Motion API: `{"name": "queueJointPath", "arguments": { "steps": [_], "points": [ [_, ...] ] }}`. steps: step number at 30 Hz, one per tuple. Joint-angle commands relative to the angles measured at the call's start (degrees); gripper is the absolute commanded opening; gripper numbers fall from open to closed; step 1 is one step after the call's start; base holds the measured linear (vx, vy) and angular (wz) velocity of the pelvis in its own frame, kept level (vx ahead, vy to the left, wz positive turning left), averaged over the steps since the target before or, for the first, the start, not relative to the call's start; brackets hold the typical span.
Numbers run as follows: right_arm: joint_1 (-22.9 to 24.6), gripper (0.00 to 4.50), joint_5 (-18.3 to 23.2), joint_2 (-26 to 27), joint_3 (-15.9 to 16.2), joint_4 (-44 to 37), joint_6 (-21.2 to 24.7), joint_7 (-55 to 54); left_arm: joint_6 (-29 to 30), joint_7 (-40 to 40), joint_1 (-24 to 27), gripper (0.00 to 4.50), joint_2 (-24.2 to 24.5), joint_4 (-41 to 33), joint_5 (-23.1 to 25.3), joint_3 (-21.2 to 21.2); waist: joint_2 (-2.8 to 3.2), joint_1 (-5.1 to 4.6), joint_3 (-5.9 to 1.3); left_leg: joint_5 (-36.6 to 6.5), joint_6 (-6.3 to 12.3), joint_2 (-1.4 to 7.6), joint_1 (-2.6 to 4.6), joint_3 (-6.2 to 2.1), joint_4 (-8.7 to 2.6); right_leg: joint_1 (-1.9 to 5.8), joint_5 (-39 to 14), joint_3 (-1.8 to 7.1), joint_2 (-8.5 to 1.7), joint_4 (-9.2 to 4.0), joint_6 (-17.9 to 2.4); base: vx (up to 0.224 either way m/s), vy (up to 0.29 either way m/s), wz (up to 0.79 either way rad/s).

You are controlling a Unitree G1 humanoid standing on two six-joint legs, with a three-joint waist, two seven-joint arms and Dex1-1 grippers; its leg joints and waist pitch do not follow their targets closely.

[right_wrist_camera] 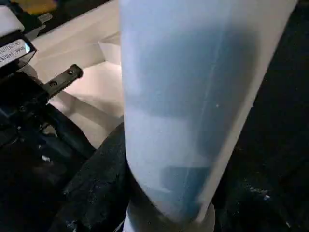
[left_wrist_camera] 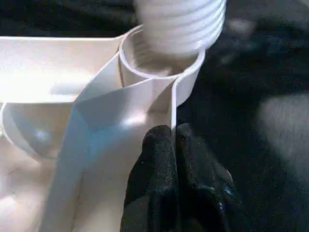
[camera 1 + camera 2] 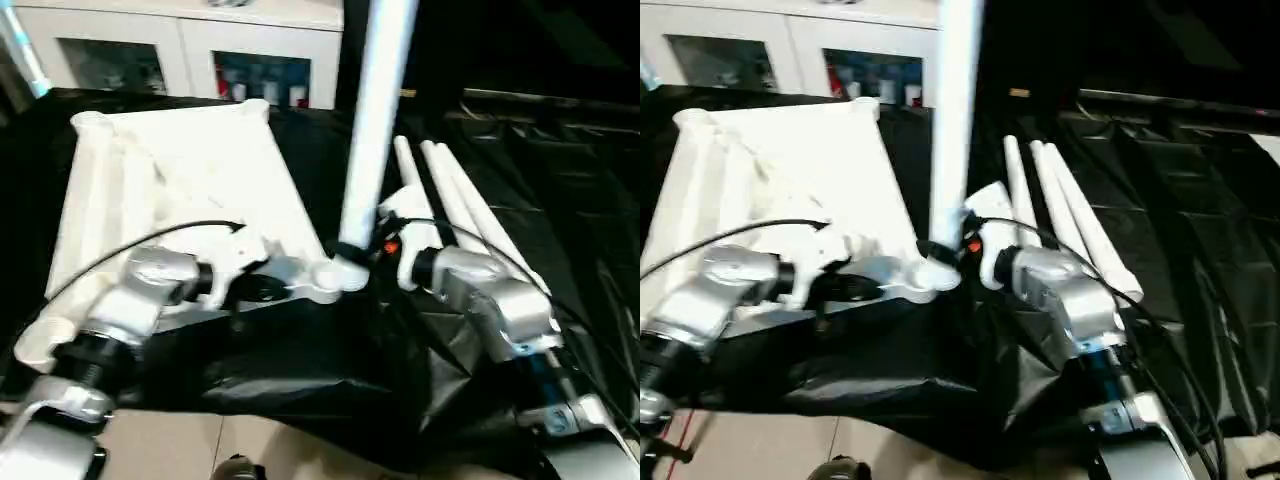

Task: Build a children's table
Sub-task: Insert table leg to table base

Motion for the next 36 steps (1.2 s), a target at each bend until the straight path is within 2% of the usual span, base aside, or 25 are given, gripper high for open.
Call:
{"name": "queueJointPath", "arguments": {
  "steps": [1,10,11,13,17,20,24,33,36],
  "points": [
    [-0.7,1.89,-0.6,-0.1,-0.2,1.4,-1.0,0.3,0.7,0.1,-0.7,0.00,-0.4,-1.6,-0.3,-1.2,0.73,-0.03,-4.49,-12.4,-3.02,2.18,2.16,-0.57,-4.04,2.19,-2.2,1.74,-4.15,-4.00,-13.5,0.000,0.000,0.00],
    [-3.1,1.89,-1.0,0.8,-0.4,7.5,-2.9,1.5,0.6,0.2,-0.5,0.00,-0.1,-2.5,1.9,-1.5,0.62,-0.06,-4.50,-11.9,-2.57,2.09,2.07,-0.56,-4.05,2.25,-1.9,1.65,-4.01,-4.01,-13.2,0.000,0.000,0.00],
    [-3.2,1.89,-1.1,0.8,-0.5,7.7,-3.0,1.7,0.0,0.5,-0.5,0.28,0.2,-2.4,2.4,-1.6,0.69,0.03,-4.48,-12.0,-2.54,2.14,2.06,-0.59,-4.06,2.25,-2.4,1.67,-4.09,-4.06,-13.0,0.000,0.000,0.00],
    [-3.4,1.89,-1.3,0.9,-0.7,8.2,-3.4,1.9,-0.1,0.8,-0.6,0.56,0.3,-2.3,2.3,-1.2,0.74,0.01,-4.46,-12.4,-2.70,2.15,2.09,-0.61,-4.10,2.19,-3.1,1.64,-4.05,-4.07,-12.8,0.000,0.000,0.00],
    [-3.3,1.89,-1.4,1.1,-1.0,9.8,-4.7,2.2,1.6,-0.3,-0.5,0.84,1.2,-3.1,1.2,0.0,0.95,-0.20,-4.50,-12.8,-2.98,2.12,2.10,-0.66,-4.13,2.13,-2.8,1.61,-4.00,-4.03,-13.1,0.000,0.000,0.00],
    [-3.3,1.89,-1.3,1.4,-1.3,10.1,-4.9,1.9,2.0,-0.6,-0.4,0.88,1.7,-3.2,1.1,0.4,0.97,-0.30,-4.48,-12.8,-2.90,2.08,2.05,-0.67,-4.13,2.17,-2.6,1.61,-3.97,-3.97,-13.3,0.000,0.000,0.00],
    [-3.1,1.89,-1.4,1.6,-1.6,10.6,-5.4,1.9,1.7,-1.2,-0.4,0.88,2.8,-1.9,1.7,0.4,1.19,-0.41,-4.45,-13.9,-3.19,2.12,2.25,-0.68,-4.22,1.98,-3.5,1.58,-3.89,-4.09,-13.3,0.000,0.000,0.00],
    [-2.9,1.89,-1.8,1.8,-1.7,10.9,-6.0,2.0,2.1,-1.9,-0.7,0.11,1.8,-1.2,0.7,0.7,1.17,-0.37,-4.38,-15.2,-3.59,2.15,2.29,-0.69,-4.31,1.90,-5.0,1.64,-3.96,-4.22,-13.3,0.000,0.000,0.00],
    [-3.0,1.89,-1.8,1.9,-1.6,10.9,-6.1,2.0,2.2,-2.2,-0.7,0.01,1.8,-1.1,0.7,0.5,1.15,-0.33,-4.38,-15.1,-3.54,2.14,2.24,-0.72,-4.33,1.92,-5.2,1.66,-4.03,-4.26,-13.2,0.000,0.000,0.00]
  ]
}}
